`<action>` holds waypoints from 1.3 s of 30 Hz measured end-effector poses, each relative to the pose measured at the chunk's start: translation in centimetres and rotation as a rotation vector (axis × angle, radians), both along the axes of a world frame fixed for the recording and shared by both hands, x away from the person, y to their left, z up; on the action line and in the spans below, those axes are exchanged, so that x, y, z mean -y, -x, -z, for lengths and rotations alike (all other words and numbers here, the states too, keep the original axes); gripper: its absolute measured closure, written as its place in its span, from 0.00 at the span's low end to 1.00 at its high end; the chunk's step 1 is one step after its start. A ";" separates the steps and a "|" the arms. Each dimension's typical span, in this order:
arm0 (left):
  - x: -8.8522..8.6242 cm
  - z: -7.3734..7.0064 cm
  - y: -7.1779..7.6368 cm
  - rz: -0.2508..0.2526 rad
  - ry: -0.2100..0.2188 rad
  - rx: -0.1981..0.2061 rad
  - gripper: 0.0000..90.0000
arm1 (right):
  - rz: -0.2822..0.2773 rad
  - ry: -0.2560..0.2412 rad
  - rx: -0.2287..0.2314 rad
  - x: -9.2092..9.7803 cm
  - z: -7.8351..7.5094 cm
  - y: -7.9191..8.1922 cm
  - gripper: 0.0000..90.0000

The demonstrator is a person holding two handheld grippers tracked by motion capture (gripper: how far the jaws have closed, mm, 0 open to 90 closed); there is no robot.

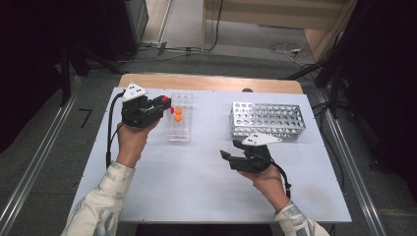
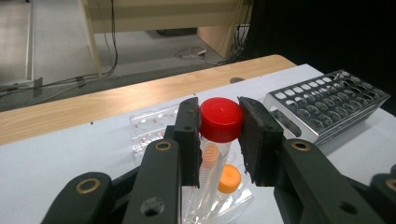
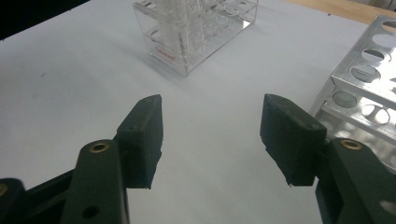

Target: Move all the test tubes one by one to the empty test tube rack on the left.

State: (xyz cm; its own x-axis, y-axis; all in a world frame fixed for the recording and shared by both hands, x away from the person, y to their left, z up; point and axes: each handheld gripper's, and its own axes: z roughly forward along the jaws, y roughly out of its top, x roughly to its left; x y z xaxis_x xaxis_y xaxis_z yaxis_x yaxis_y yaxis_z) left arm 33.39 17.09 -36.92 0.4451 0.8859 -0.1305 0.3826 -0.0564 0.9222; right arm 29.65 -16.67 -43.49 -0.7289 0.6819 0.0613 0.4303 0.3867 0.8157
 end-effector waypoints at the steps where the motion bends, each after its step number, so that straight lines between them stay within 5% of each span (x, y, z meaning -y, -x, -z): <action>1: 0.0 0.1 -0.1 -0.002 0.002 0.001 0.78 | 0.000 -0.001 0.000 0.0 0.0 0.0 0.42; 39: 1.2 3.9 -0.1 -0.048 -0.047 -0.002 0.78 | -0.001 0.010 -0.010 -0.1 0.2 0.0 0.42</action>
State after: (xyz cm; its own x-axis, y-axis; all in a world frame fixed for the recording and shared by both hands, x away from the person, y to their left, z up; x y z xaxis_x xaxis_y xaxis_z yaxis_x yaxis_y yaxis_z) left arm 33.49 15.85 -40.82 0.4021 0.9112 -0.0895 0.3878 -0.0810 0.9182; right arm 29.64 -16.55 -43.66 -0.7292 0.6814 0.0619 0.4379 0.3953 0.8075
